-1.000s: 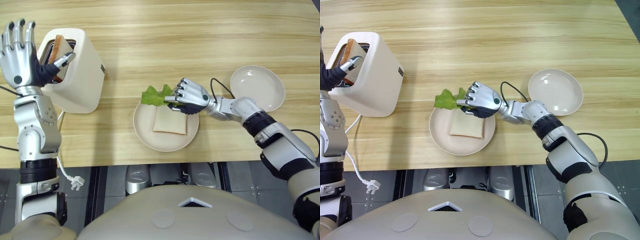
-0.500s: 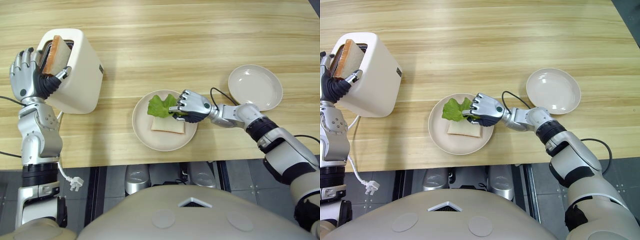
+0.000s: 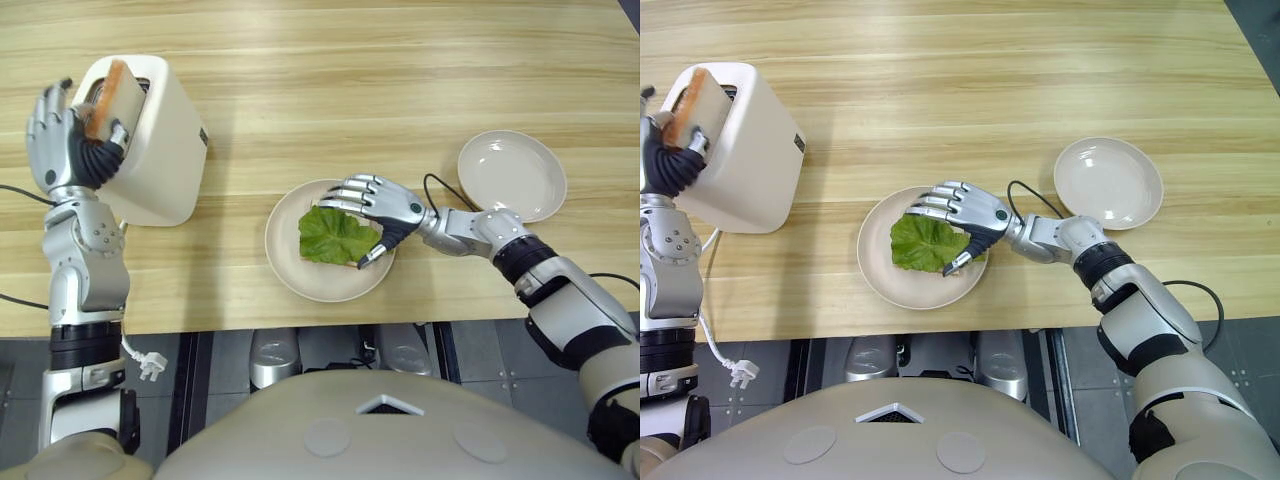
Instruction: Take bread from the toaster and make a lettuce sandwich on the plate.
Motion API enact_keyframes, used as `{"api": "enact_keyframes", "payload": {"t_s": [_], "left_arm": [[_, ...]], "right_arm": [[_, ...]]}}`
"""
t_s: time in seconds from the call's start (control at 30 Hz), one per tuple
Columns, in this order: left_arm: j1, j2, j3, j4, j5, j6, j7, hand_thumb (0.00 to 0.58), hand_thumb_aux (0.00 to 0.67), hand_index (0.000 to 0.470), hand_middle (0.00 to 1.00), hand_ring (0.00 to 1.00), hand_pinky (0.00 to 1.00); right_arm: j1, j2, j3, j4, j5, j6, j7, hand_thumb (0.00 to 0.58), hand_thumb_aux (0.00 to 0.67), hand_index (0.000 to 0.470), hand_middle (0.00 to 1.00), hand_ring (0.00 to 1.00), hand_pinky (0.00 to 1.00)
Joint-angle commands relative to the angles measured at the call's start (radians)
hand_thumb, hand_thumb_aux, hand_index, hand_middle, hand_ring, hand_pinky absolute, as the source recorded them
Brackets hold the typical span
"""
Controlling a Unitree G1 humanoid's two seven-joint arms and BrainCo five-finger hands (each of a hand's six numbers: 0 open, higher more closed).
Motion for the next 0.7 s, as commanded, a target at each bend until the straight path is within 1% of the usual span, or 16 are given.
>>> {"api": "enact_keyframes", "payload": {"t_s": [0.03, 0.2, 0.3, 0.37, 0.43, 0.53, 0.6, 0.7], "left_arm": [[-0.044, 0.022, 0.048, -0.115, 0.024, -0.057, 0.085, 0.58, 0.67, 0.46, 1.0, 1.0, 1.0], [-0.087, 0.054, 0.081, -0.226, 0.039, -0.119, 0.114, 0.58, 0.67, 0.46, 1.0, 1.0, 1.0], [-0.11, 0.04, 0.043, -0.283, -0.021, -0.164, 0.045, 0.58, 0.67, 0.46, 1.0, 1.0, 1.0], [-0.122, -0.012, -0.031, -0.294, -0.183, -0.188, -0.081, 0.58, 0.67, 0.46, 1.0, 1.0, 1.0], [-0.117, -0.07, -0.138, -0.275, -0.352, -0.202, -0.231, 0.58, 0.67, 0.46, 1.0, 1.0, 1.0], [-0.087, -0.142, -0.278, -0.181, -0.481, -0.198, -0.399, 0.58, 0.67, 0.46, 1.0, 1.0, 1.0], [-0.077, -0.177, -0.333, -0.097, -0.553, -0.196, -0.489, 0.58, 0.67, 0.46, 1.0, 1.0, 1.0], [-0.094, -0.2, -0.366, 0.029, -0.685, -0.206, -0.648, 0.58, 0.67, 0.46, 1.0, 1.0, 1.0]], "right_arm": [[0.005, -0.007, -0.036, -0.009, 0.027, 0.007, -0.007, 0.0, 0.0, 0.0, 0.0, 0.0, 0.0], [0.004, -0.006, -0.08, -0.018, 0.054, 0.016, -0.025, 0.0, 0.0, 0.0, 0.0, 0.0, 0.0], [0.008, -0.014, -0.142, -0.028, 0.107, 0.014, -0.05, 0.0, 0.0, 0.0, 0.0, 0.0, 0.0], [0.019, -0.027, -0.219, -0.053, 0.186, -0.008, -0.065, 0.0, 0.0, 0.0, 0.0, 0.0, 0.0], [0.041, -0.038, -0.326, -0.089, 0.322, -0.053, -0.061, 0.0, 0.0, 0.0, 0.0, 0.0, 0.0], [0.078, -0.046, -0.453, -0.147, 0.451, -0.06, -0.046, 0.0, 0.0, 0.0, 0.0, 0.0, 0.0], [0.113, -0.047, -0.492, -0.204, 0.485, -0.077, -0.011, 0.0, 0.0, 0.0, 0.0, 0.0, 0.0], [0.173, -0.048, -0.481, -0.305, 0.51, -0.157, 0.094, 0.0, 0.0, 0.0, 0.0, 0.0, 0.0]]}}
